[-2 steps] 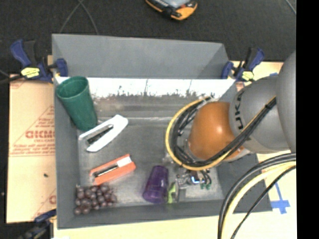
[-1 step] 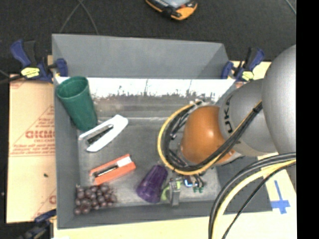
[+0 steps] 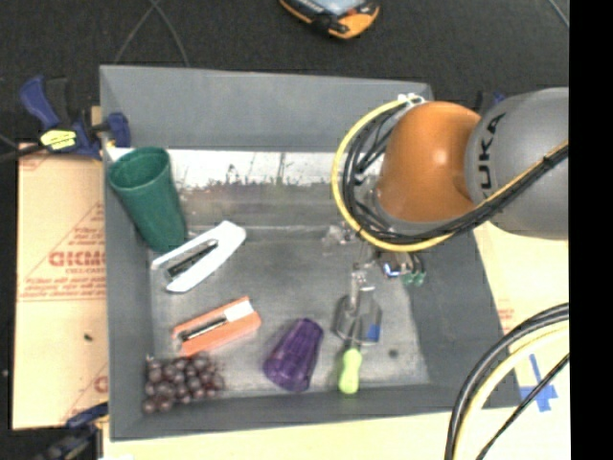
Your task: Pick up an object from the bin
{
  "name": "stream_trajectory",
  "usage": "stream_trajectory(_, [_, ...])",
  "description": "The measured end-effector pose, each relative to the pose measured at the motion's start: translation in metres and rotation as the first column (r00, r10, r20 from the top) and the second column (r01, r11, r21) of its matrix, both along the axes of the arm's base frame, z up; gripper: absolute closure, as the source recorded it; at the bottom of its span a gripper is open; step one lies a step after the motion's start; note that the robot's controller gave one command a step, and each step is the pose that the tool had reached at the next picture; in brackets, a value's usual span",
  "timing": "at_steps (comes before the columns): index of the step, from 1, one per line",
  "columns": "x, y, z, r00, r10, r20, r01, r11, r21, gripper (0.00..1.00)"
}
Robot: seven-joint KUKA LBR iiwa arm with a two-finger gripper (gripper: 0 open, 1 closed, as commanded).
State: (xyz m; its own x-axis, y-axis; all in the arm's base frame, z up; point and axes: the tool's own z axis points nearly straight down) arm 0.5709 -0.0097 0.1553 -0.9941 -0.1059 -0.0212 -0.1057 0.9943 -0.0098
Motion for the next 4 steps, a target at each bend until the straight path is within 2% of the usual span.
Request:
stream_trajectory(1, [-0.074, 0.074, -0.089, 0.999, -0.016, -0.034, 0.016, 1.000, 0.007, 0.00])
stream_trajectory(2, [-0.078, 0.035, -0.051, 0.998, -0.061, 0.005, 0.061, 0.998, -0.001, 0.00])
stream_trajectory(3, [-0.081, 0.066, -0.086, 0.999, -0.042, -0.024, 0.042, 0.999, 0.005, 0.00])
stream_trajectory(4, [-0.071, 0.105, -0.085, 0.999, -0.034, 0.003, 0.034, 0.999, 0.000, 1.00])
